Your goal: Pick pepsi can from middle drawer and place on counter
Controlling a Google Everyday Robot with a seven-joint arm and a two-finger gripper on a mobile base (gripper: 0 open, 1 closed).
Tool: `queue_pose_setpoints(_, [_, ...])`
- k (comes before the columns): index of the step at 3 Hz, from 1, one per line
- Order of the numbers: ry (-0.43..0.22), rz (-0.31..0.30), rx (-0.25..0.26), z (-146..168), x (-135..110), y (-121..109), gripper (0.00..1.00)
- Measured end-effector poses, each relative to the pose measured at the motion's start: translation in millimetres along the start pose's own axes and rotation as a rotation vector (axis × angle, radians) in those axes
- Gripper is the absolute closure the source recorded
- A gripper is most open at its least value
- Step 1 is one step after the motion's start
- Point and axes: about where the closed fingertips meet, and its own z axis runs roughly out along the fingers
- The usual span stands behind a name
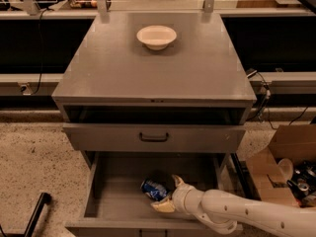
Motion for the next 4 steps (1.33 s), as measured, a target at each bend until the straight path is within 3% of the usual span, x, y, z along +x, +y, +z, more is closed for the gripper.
queue_pose_setpoints(1, [0.033,-0.013,-0.004,18.5,1.6,3.3,0.21])
queue_pose_setpoints(2, [0.052,0.004,-0.007,31.9,10.2,3.2,0.3])
queue_pose_setpoints(3, [0.062,0.015,-0.011,38.1,16.6,5.0,0.42])
queue_pose_setpoints(4, [0.059,0.015,-0.017,37.7,17.6,7.2,0.66])
